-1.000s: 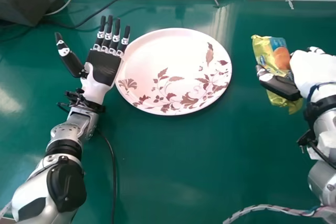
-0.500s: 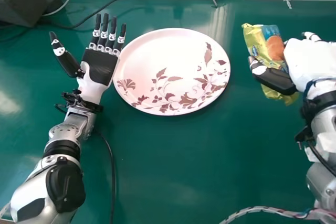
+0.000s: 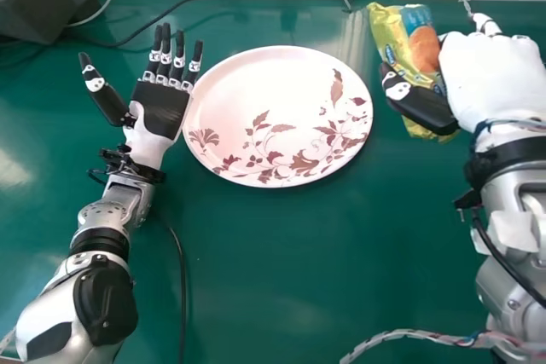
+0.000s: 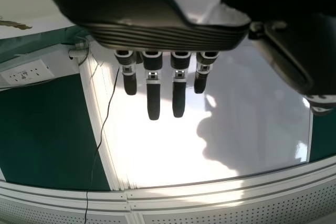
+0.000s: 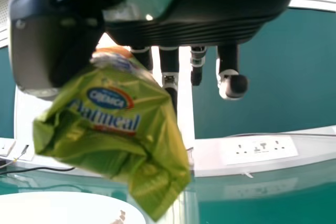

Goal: Pick up biscuit and place it in the plate

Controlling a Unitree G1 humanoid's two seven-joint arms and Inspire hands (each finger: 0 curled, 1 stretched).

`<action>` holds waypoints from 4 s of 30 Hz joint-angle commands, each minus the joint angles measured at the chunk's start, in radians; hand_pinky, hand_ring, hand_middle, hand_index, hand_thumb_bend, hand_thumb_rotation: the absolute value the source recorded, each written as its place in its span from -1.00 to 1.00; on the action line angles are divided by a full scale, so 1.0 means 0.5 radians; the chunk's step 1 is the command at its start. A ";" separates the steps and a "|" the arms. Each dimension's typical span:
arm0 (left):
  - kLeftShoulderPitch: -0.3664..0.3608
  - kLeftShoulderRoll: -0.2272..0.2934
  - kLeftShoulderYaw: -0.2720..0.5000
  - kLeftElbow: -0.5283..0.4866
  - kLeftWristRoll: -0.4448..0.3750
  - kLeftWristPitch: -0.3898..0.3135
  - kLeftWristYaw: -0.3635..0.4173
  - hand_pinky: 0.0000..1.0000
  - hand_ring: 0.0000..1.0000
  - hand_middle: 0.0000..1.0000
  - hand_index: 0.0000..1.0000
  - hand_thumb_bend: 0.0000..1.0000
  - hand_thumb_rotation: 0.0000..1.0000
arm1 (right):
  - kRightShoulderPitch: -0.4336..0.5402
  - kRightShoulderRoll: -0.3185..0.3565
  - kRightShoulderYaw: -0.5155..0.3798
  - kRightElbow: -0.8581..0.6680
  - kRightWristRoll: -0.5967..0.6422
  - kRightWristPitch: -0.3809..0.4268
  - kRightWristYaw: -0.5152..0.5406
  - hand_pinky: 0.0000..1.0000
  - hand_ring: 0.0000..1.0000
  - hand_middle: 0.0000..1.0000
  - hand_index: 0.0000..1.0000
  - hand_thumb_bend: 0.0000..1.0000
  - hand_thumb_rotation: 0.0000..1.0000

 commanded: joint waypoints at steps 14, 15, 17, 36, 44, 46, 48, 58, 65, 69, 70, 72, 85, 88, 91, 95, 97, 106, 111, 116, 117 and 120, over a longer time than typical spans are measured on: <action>0.133 0.026 -0.012 0.056 0.046 -0.008 -0.006 0.97 0.74 0.75 0.91 1.00 0.34 | -0.166 0.028 0.119 0.129 -0.011 -0.055 -0.077 -0.94 -0.82 -0.17 0.01 0.01 -1.00; 0.132 0.027 -0.011 0.058 0.044 -0.001 -0.007 0.97 0.73 0.73 0.86 0.99 0.36 | -0.168 0.017 0.119 0.139 0.000 -0.067 -0.087 -0.94 -0.82 -0.17 0.00 0.01 -1.00; 0.129 0.026 -0.008 0.059 0.039 0.011 -0.011 0.99 0.76 0.73 0.80 0.97 0.41 | -0.173 -0.001 0.118 0.164 0.031 -0.089 -0.103 -0.95 -0.83 -0.17 0.00 0.01 -1.00; 0.133 0.012 -0.028 0.063 0.057 -0.015 -0.026 0.97 0.77 0.86 1.00 0.98 0.28 | -0.187 -0.021 0.200 0.435 0.194 -0.128 -0.488 -0.95 -0.83 -0.16 0.00 0.02 -1.00; 0.120 0.020 -0.043 0.089 0.056 0.002 -0.085 0.88 0.70 0.82 1.00 1.00 0.25 | -0.236 -0.039 0.265 0.581 0.253 -0.167 -0.675 -0.95 -0.83 -0.16 0.00 0.02 -1.00; 0.114 0.021 -0.044 0.094 0.062 -0.009 -0.079 0.82 0.67 0.82 1.00 0.99 0.27 | -0.255 -0.050 0.286 0.633 0.270 -0.173 -0.715 -0.95 -0.83 -0.17 0.00 0.02 -1.00; 0.110 0.020 -0.045 0.092 0.066 -0.022 -0.059 0.78 0.67 0.84 1.00 0.99 0.30 | -0.283 -0.061 0.315 0.691 0.278 -0.179 -0.735 -0.94 -0.82 -0.16 0.00 0.02 -1.00; 0.096 0.021 -0.047 0.103 0.094 -0.025 -0.075 0.83 0.71 0.85 1.00 1.00 0.48 | -0.386 -0.068 0.412 0.943 0.393 -0.214 -0.954 -0.94 -0.82 -0.16 0.00 0.02 -1.00; 0.096 0.009 -0.044 0.101 0.091 -0.025 -0.085 0.97 0.75 0.88 1.00 1.00 0.50 | -0.438 -0.078 0.458 1.099 0.519 -0.262 -1.084 -0.95 -0.83 -0.16 0.00 0.02 -1.00; 0.099 0.005 -0.045 0.095 0.091 -0.024 -0.080 1.00 0.75 0.88 1.00 1.00 0.51 | -0.461 -0.083 0.496 1.197 0.564 -0.287 -1.181 -0.94 -0.81 -0.16 0.00 0.02 -1.00; 0.100 0.002 -0.043 0.091 0.090 -0.026 -0.069 1.00 0.75 0.88 1.00 1.00 0.51 | -0.468 -0.082 0.508 1.215 0.571 -0.285 -1.195 -0.94 -0.81 -0.16 0.00 0.02 -1.00; 0.102 -0.003 -0.039 0.086 0.086 -0.030 -0.054 1.00 0.74 0.87 1.00 1.00 0.49 | -0.482 -0.085 0.530 1.250 0.585 -0.288 -1.227 -0.94 -0.82 -0.16 0.00 0.02 -1.00; 0.109 -0.011 -0.038 0.088 0.084 -0.048 -0.068 0.99 0.81 0.90 1.00 1.00 0.50 | -0.495 -0.065 0.659 1.370 0.644 -0.261 -1.235 -0.95 -0.82 -0.16 0.00 0.02 -1.00; 0.112 -0.012 -0.038 0.082 0.082 -0.046 -0.069 0.96 0.80 0.89 1.00 1.00 0.50 | -0.496 -0.064 0.686 1.385 0.645 -0.258 -1.247 -0.95 -0.82 -0.16 0.00 0.02 -1.00; 0.117 -0.015 -0.041 0.072 0.078 -0.034 -0.105 0.98 0.77 0.89 1.00 1.00 0.49 | -0.496 -0.065 0.712 1.404 0.644 -0.265 -1.276 -0.96 -0.82 -0.16 0.00 0.02 -1.00; 0.122 -0.010 -0.041 0.062 0.077 -0.023 -0.108 1.00 0.78 0.90 1.00 0.98 0.52 | -0.503 -0.049 0.742 1.443 0.671 -0.275 -1.298 -0.96 -0.83 -0.16 0.00 0.02 -1.00; 0.125 -0.008 -0.043 0.061 0.078 -0.021 -0.122 1.00 0.79 0.91 1.00 0.98 0.52 | -0.508 -0.047 0.753 1.459 0.683 -0.281 -1.295 -0.96 -0.83 -0.16 0.00 0.02 -1.00; 0.141 -0.024 -0.041 0.028 0.073 -0.022 -0.129 0.99 0.81 0.94 1.00 1.00 0.53 | -0.531 -0.039 0.793 1.546 0.752 -0.266 -1.248 -0.96 -0.82 -0.16 0.00 0.02 -1.00; 0.144 -0.029 -0.041 0.023 0.068 0.002 -0.142 0.98 0.82 0.94 1.00 1.00 0.52 | -0.531 -0.035 0.798 1.594 0.810 -0.280 -1.255 -0.96 -0.82 -0.15 0.00 0.02 -1.00; 0.150 -0.028 -0.048 0.000 0.074 0.015 -0.144 0.95 0.79 0.91 1.00 1.00 0.45 | -0.545 -0.031 0.804 1.695 0.882 -0.313 -1.299 -0.96 -0.82 -0.16 0.00 0.02 -1.00; 0.150 -0.024 -0.049 0.002 0.076 0.016 -0.149 0.94 0.79 0.92 1.00 1.00 0.45 | -0.553 -0.033 0.809 1.717 0.892 -0.317 -1.303 -0.96 -0.82 -0.16 0.00 0.02 -1.00; 0.155 -0.030 -0.044 -0.014 0.071 0.011 -0.136 0.91 0.78 0.91 1.00 1.00 0.46 | -0.575 -0.037 0.830 1.780 0.901 -0.320 -1.325 -0.97 -0.83 -0.16 0.01 0.02 -1.00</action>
